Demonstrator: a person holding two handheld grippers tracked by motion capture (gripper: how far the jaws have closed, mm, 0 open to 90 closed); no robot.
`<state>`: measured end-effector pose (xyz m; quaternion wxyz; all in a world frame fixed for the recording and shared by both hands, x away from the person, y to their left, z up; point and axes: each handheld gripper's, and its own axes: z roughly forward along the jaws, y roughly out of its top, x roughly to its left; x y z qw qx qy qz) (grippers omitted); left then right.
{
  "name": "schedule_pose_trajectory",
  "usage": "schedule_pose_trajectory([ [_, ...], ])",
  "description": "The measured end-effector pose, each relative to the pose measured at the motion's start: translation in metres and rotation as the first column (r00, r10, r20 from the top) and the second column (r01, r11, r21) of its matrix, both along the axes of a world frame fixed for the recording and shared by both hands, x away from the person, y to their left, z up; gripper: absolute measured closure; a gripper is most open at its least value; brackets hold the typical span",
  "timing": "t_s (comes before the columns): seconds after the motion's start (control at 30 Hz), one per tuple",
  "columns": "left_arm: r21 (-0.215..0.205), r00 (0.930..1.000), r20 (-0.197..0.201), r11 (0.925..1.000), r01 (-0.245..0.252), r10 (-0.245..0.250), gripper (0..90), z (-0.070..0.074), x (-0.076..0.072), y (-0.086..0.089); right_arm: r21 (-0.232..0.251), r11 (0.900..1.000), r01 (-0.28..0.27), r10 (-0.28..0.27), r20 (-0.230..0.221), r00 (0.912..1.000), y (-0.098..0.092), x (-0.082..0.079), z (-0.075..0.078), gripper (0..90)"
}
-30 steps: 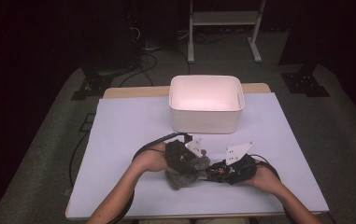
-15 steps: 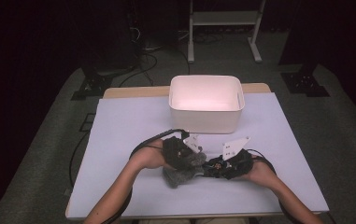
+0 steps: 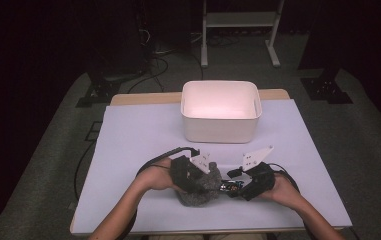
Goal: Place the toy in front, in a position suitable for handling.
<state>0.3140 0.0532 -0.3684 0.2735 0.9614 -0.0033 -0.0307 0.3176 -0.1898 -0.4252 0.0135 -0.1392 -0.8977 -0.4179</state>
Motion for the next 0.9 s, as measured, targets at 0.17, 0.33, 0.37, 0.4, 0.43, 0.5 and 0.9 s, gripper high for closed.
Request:
schedule_pose_trajectory([
  [0.17, -0.001, 0.9998, -0.006, 0.9998, 0.020, -0.020, 69.5, -0.003, -0.006, 0.001, -0.012, 1.000, 0.017, -0.018, -0.027, 0.9995, -0.001, -0.002, -0.006, 20.8],
  [0.33, -0.003, 0.9988, -0.025, 0.9991, 0.043, -0.043, 69.5, -0.007, -0.011, 0.002, -0.039, 0.999, 0.019, -0.021, -0.047, 0.9987, 0.003, -0.005, -0.011, 16.2],
  [0.37, -0.005, 0.9985, -0.028, 0.9989, 0.047, -0.047, 69.5, -0.008, -0.013, 0.002, -0.049, 0.999, 0.017, -0.019, -0.041, 0.9990, 0.004, -0.007, -0.012, 15.9],
  [0.4, -0.004, 0.9982, -0.030, 0.9987, 0.052, -0.052, 69.5, -0.009, -0.014, 0.001, -0.059, 0.998, 0.017, -0.019, -0.038, 0.9991, 0.004, -0.008, -0.013, 15.4],
  [0.43, -0.004, 0.9980, -0.033, 0.9985, 0.054, -0.054, 69.4, -0.010, -0.015, 0.001, -0.067, 0.998, 0.015, -0.017, -0.032, 0.9993, 0.005, -0.009, -0.013, 15.1],
  [0.5, -0.001, 0.9969, -0.040, 0.9977, 0.068, -0.068, 69.4, -0.012, -0.017, -0.001, -0.083, 0.996, 0.015, -0.017, -0.018, 0.9997, 0.007, -0.012, -0.015, 14.1],
  [0.9, -0.026, 0.9971, -0.043, 0.9977, 0.062, -0.063, 62.9, -0.008, -0.018, -0.003, -0.117, 0.993, -0.004, 0.009, 0.041, 0.9991, 0.013, -0.017, -0.026, 13.2],
])
